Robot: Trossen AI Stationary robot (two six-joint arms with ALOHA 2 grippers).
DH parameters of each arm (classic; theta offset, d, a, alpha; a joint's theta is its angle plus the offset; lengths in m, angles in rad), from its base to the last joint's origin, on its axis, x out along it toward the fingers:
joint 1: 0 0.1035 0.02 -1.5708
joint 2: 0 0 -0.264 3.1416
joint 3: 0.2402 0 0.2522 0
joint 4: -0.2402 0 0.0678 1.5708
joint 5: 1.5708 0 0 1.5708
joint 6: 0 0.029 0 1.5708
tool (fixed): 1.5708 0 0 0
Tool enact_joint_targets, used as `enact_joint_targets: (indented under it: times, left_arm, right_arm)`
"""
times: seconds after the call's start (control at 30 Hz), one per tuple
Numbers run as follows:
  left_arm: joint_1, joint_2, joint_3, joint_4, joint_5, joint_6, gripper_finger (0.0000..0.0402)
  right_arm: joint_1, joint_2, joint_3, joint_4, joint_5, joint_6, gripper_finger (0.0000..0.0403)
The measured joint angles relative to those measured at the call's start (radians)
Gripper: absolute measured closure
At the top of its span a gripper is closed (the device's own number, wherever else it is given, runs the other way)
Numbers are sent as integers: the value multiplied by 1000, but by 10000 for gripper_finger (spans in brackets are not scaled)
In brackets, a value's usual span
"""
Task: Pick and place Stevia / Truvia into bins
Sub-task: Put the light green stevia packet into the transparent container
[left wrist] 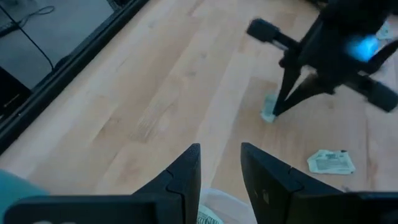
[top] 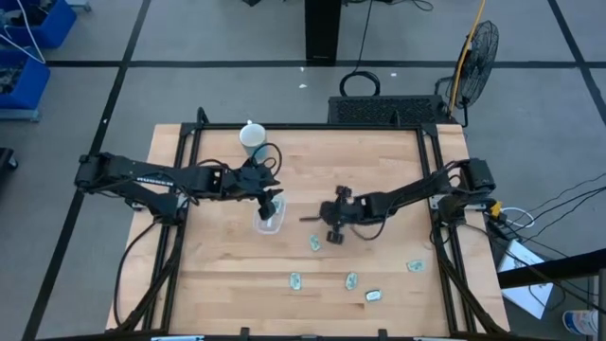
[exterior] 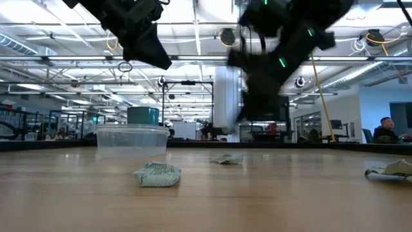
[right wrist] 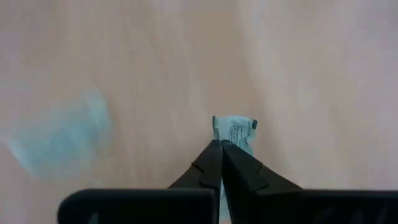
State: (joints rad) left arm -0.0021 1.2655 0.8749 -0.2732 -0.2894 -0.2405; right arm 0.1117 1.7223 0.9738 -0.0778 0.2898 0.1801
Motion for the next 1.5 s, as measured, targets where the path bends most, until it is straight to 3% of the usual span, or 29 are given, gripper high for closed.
enact_joint_targets:
  times: [0.13,0.23,0.3,0.4,0.7,0.9,1.3,1.5]
  left_arm:
    - [0,-30,0,19,-27,-1,284]
    - [0,-89,0,31,-134,1,284]
    - [1,-138,0,31,-210,-1,284]
    - [2,-214,0,33,-269,0,284]
    - [-9,-301,1,-39,-256,-55,284]
    - [-23,-285,1,-82,-253,-98,284]
    - [-27,-270,0,-103,-251,-103,284]
    - [-26,-271,0,-107,-217,-103,284]
  right_arm:
    - [-40,-28,7,323,-27,-98,402]
    - [-69,6,18,491,-141,-159,402]
    - [-78,40,56,515,-159,-168,402]
    - [-88,132,151,460,-165,-176,403]
    - [-120,353,493,177,-217,-205,403]
    - [-119,411,523,174,-320,-154,398]
    - [-119,422,523,145,-260,-167,303]
    - [-98,275,523,-72,-262,-199,292]
